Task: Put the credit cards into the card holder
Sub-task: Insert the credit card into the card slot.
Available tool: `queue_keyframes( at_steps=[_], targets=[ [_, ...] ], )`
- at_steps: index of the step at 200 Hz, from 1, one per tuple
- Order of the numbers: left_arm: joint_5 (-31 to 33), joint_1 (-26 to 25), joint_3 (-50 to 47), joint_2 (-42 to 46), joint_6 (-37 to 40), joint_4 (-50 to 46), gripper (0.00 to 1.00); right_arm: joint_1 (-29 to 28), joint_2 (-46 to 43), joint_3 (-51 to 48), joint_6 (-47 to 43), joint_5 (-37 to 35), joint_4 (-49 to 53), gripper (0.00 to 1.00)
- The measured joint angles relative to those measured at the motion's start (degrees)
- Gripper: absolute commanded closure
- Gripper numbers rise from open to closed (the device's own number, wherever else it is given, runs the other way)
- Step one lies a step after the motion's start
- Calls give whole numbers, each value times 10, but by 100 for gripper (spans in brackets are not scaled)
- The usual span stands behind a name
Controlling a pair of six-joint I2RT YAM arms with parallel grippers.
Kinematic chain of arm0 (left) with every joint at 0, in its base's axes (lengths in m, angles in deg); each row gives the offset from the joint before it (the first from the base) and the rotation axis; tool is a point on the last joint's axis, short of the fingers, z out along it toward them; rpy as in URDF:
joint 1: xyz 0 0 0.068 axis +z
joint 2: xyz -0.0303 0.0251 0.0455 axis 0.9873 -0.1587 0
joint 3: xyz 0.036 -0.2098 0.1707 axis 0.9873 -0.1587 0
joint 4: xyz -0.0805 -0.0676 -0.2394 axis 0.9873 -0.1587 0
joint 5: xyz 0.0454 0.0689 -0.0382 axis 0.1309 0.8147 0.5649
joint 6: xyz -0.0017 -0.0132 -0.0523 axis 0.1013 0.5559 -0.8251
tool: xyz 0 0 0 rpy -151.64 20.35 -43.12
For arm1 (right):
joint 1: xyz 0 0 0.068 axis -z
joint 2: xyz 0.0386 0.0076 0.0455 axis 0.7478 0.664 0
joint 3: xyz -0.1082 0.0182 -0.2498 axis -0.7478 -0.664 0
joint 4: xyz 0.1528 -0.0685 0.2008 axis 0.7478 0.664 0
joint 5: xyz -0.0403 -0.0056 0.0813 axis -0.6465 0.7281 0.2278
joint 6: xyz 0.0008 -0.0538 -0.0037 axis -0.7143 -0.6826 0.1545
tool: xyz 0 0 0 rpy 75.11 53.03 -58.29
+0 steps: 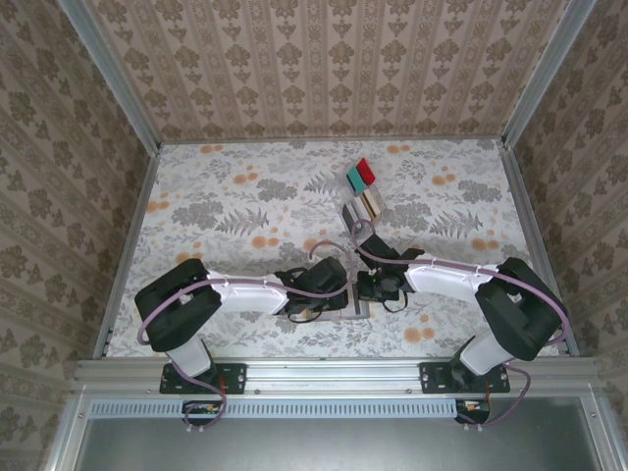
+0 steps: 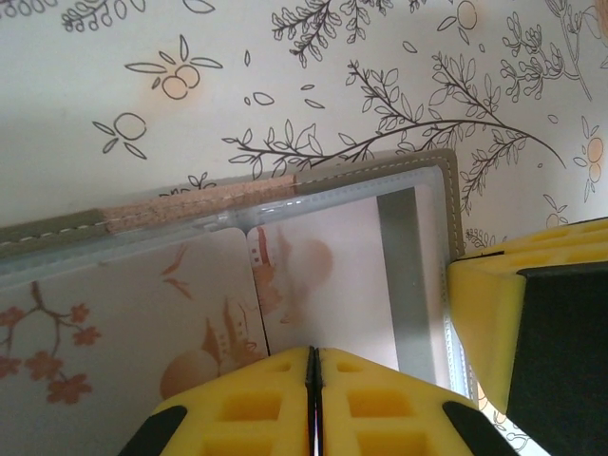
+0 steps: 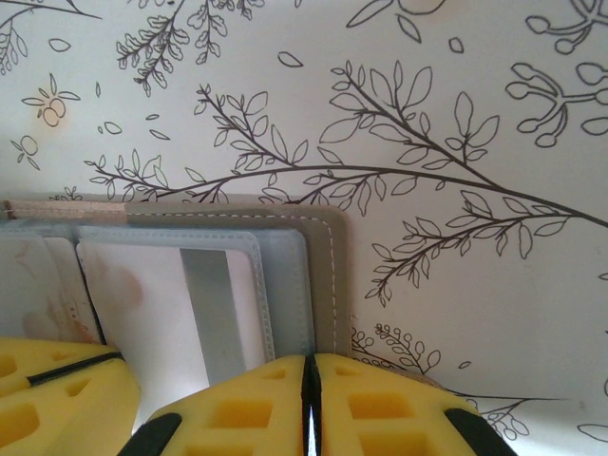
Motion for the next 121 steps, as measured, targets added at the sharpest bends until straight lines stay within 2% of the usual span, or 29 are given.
queue_keyframes(
  at_steps=[65,121],
  targets=[
    [24,0,-2,25,-5,-42,83,0,-1,-1,0,0,-2,87],
    [24,0,8,25,-4,-60,83,0,-1,-1,0,0,-1,87]
  ],
)
